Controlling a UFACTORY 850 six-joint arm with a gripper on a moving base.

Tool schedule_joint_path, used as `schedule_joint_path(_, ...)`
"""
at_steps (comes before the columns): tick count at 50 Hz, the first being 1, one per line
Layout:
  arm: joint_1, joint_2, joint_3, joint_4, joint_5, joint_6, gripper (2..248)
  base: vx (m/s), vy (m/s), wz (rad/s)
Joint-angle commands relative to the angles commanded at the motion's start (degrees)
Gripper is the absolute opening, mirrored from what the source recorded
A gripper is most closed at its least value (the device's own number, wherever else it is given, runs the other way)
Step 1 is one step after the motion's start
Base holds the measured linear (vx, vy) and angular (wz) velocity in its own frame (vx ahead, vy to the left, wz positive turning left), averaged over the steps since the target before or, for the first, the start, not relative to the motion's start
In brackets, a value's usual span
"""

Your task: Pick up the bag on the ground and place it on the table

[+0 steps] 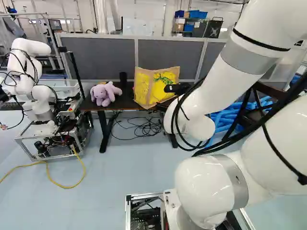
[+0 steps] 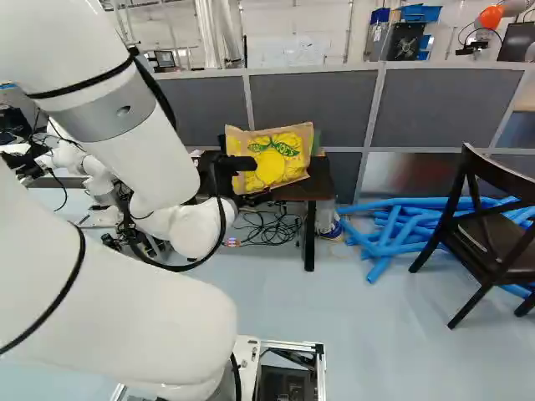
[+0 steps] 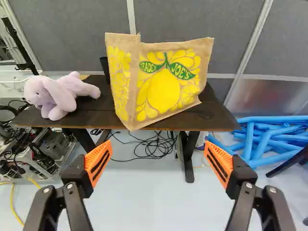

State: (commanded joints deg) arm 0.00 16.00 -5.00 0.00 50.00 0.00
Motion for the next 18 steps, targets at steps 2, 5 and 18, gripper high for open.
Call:
schedule_joint_path(2,0.0,0.0,0.0,0.0,0.0,0.0,247,0.000,0.000,0.000)
schedule_joint_path(5,0.0,0.0,0.0,0.0,0.0,0.0,247,0.000,0.000,0.000)
schedule_joint_path(18,0.0,0.0,0.0,0.0,0.0,0.0,247,0.000,0.000,0.000)
